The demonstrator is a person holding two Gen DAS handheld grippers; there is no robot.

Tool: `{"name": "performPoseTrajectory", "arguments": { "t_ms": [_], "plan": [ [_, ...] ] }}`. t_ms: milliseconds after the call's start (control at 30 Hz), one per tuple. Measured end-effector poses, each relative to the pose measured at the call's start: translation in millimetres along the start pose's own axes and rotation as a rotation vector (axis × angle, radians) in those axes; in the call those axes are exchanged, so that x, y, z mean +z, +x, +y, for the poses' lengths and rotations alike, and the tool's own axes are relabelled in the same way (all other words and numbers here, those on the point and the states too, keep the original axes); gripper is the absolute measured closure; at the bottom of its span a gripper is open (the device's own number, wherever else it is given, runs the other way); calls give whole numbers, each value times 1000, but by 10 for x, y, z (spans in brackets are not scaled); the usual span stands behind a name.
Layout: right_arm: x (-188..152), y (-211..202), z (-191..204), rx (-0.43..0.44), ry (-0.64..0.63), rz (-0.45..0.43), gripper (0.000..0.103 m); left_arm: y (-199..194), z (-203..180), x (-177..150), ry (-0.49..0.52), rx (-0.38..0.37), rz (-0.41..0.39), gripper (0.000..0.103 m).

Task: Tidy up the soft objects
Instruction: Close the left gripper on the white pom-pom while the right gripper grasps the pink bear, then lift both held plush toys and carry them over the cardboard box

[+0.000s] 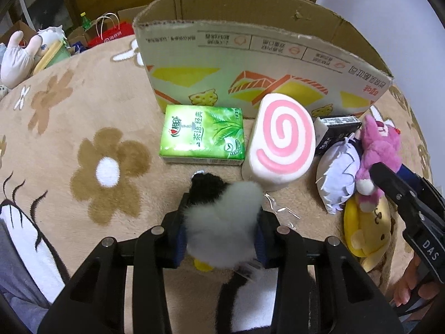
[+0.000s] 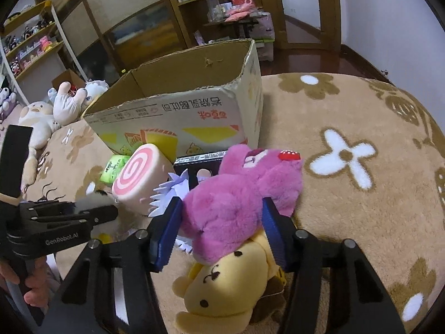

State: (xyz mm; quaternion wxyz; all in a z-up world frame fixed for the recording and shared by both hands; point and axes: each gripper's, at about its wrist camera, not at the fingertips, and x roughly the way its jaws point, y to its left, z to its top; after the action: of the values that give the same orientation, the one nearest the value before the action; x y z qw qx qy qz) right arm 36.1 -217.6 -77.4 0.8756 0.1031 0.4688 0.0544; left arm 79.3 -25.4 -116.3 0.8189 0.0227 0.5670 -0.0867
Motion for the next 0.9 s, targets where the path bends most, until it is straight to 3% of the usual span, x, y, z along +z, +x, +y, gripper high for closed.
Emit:
{"name": "performPoseTrajectory", "arguments": {
  "t_ms": [133,233,667,900],
  "plan": [
    [-4,-50,39,-27,-26,-8,62,-123,-36,-62,3,18,-43,66],
    [-13,-72,25,-26,-21,-11,66,-262,-89,-117,10,25,-78,66],
    [-38,-313,72,-47,-33,-74,69,-739,-181,-209,17,42,-222,66],
    [14,-607,71,-39,-19,-163,69,-978,-140,-206,29,46,-325,66]
  ]
}}
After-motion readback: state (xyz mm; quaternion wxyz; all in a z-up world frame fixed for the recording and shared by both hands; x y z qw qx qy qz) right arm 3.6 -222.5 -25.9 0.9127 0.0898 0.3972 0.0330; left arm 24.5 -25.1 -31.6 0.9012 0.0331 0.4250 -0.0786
